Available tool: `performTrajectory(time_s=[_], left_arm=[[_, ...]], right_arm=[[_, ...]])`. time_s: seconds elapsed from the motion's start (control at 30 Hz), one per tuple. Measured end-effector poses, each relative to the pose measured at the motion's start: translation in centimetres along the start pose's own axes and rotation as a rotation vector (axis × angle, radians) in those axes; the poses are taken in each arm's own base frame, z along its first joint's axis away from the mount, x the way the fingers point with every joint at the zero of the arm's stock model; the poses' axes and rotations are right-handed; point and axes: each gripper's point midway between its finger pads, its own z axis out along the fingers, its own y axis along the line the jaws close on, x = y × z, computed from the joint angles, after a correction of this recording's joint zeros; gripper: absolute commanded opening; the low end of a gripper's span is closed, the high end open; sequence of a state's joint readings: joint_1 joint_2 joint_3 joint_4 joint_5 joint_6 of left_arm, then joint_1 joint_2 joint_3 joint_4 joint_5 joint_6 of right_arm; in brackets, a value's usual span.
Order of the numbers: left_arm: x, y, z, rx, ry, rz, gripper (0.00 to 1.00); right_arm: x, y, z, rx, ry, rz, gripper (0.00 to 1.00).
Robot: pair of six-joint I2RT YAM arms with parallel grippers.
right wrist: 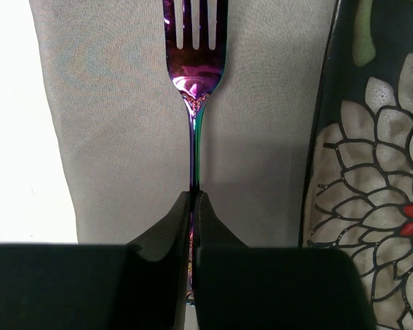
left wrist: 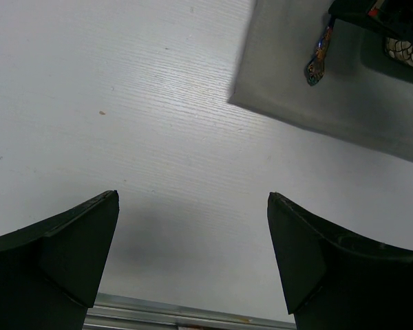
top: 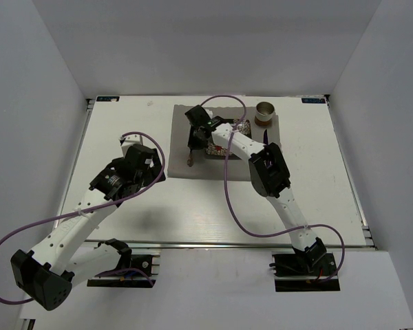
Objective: Set the dinner table for one person
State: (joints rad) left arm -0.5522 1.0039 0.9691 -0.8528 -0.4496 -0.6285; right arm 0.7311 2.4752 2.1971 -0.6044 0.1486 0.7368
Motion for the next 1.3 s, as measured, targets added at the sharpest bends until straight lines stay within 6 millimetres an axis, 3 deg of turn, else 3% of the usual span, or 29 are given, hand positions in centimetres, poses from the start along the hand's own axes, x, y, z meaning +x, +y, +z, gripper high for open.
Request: performTrajectory(time_s=[0.67,0.77,0.8,1.03,1.07,1.13,1.17,1.3], left_arm=[[0.0,-0.2,-0.2,0.015,0.002,0.000,0.98],[0.0,-0.2,-0.3,0.019,0.001,-0.001,0.98],[0.0,-0.2,-0.3,0.019,0.001,-0.001,0.98],[-0.1,-0.2,-0.4,0.025,-0.002,0.000,0.98],[-0.1,-0.2,-0.4,0.025,-0.001,0.001,0.98],[-0.1,-0.2,-0.4,0.026,-0.002,0.001,0.98],[-0.1,-0.2,-0.4,0.026,-0.002,0.001,0.98],[-0.1,-0.2,-0.4,0.025,-0.003,0.000,0.98]], right_arm=[[1.5,1.2,0.8,-0.037,0.041,-0.022,0.00],[1.5,1.2,0.8,-0.037,0.040,-0.022,0.15],[1.5,1.2,0.8,-0.038,0.040,-0.021,0.26],[1.4,1.7,0.7,-0.047,0.037,-0.028,0.48],[1.4,1.8,0.6,-0.050,0.036,-0.030,0.64],[1.3,2.0,0.5,-0.053,0.033,-0.028,0.66],[1.3,2.1,0.5,-0.056,0.032,-0.031,0.89],[1.0,3.3,-0.9,-0.081,0.017,-0.047,0.89]])
